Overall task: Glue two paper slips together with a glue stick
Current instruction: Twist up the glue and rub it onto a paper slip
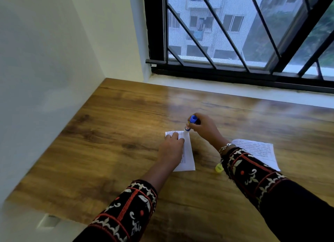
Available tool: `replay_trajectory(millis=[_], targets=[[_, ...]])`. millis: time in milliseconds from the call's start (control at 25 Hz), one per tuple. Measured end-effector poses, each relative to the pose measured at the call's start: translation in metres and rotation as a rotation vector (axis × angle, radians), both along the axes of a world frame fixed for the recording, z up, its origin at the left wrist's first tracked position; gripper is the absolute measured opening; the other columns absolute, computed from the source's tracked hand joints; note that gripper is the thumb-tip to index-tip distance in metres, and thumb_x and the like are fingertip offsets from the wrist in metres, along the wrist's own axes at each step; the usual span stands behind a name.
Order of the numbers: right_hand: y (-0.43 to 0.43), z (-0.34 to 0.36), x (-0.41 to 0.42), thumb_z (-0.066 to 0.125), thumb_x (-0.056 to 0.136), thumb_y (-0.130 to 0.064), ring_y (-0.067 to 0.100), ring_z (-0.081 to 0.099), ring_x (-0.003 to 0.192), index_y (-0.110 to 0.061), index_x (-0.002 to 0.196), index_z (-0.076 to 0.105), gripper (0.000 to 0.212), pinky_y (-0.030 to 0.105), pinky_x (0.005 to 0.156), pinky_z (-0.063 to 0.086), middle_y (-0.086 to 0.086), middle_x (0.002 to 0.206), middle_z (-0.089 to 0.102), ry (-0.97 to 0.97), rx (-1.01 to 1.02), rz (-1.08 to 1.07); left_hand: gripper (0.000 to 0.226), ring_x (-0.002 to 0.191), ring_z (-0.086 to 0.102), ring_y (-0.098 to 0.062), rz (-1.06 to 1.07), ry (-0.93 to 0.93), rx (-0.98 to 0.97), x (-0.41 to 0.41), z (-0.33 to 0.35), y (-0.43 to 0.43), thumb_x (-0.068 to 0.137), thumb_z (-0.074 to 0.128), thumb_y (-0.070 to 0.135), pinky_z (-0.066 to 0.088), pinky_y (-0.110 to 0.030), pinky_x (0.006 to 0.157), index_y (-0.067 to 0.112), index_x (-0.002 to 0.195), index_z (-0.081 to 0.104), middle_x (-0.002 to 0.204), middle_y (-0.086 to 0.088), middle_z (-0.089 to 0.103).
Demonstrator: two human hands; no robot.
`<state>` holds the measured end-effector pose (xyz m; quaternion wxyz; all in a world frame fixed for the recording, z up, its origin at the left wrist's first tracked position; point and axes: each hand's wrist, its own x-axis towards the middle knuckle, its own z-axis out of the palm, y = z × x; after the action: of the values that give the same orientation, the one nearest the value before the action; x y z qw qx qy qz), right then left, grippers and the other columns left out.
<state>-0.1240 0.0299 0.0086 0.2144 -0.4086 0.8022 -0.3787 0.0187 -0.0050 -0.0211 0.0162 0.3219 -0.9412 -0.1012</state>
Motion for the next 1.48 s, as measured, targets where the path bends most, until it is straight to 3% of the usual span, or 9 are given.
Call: replay_trajectory(millis=[160, 520, 840, 1360, 1480], targets=[[0.001, -0.002, 0.001, 0.065, 0.079, -0.012, 0.032, 0.062, 0.085, 0.001, 0.096, 0.061, 0.022, 0.037, 0.074, 0.047, 0.021, 0.094, 0.068, 0.024, 0.025, 0.03, 0.031, 0.108, 0.048, -0.027, 0.005, 0.003, 0.007, -0.001, 0.001, 0.0, 0.088, 0.051, 0.013, 0.047, -0.035, 0.078, 0.01, 0.119, 0.053, 0.124, -0.011, 0.052], [0.02, -0.002, 0.008, 0.065, 0.076, -0.01, 0.03, 0.056, 0.075, 0.002, 0.09, 0.062, 0.018, 0.031, 0.067, 0.039, 0.024, 0.089, 0.067, 0.066, 0.064, 0.108, 0.028, 0.11, 0.047, -0.027, 0.033, 0.02, 0.03, -0.001, 0.001, 0.0, 0.09, 0.048, 0.015, 0.045, -0.036, 0.082, 0.009, 0.116, 0.054, 0.124, -0.011, 0.052], [0.043, -0.003, 0.022, 0.065, 0.077, -0.013, 0.02, 0.053, 0.072, -0.004, 0.096, 0.063, 0.021, 0.027, 0.065, 0.04, 0.012, 0.083, 0.064, 0.054, 0.095, 0.165, 0.031, 0.112, 0.045, -0.026, 0.04, 0.007, 0.072, -0.002, -0.001, -0.005, 0.089, 0.05, 0.017, 0.045, -0.035, 0.082, 0.012, 0.12, 0.055, 0.124, -0.009, 0.05], [0.079, 0.0, 0.041, 0.065, 0.078, -0.016, 0.027, 0.062, 0.082, -0.007, 0.098, 0.062, 0.022, 0.033, 0.073, 0.049, 0.014, 0.093, 0.067, 0.006, 0.133, 0.205, 0.042, 0.111, 0.046, -0.027, 0.032, 0.013, 0.078, 0.001, -0.001, -0.006, 0.086, 0.059, 0.023, 0.045, -0.037, 0.085, 0.014, 0.126, 0.05, 0.125, -0.01, 0.049], [0.086, -0.001, 0.043, 0.065, 0.078, -0.016, 0.03, 0.063, 0.084, -0.007, 0.096, 0.062, 0.021, 0.042, 0.078, 0.052, 0.015, 0.093, 0.068, -0.013, 0.148, 0.221, 0.042, 0.112, 0.046, -0.026, 0.021, 0.009, 0.07, 0.002, 0.001, -0.006, 0.087, 0.058, 0.024, 0.045, -0.036, 0.086, 0.014, 0.127, 0.049, 0.128, -0.009, 0.048]])
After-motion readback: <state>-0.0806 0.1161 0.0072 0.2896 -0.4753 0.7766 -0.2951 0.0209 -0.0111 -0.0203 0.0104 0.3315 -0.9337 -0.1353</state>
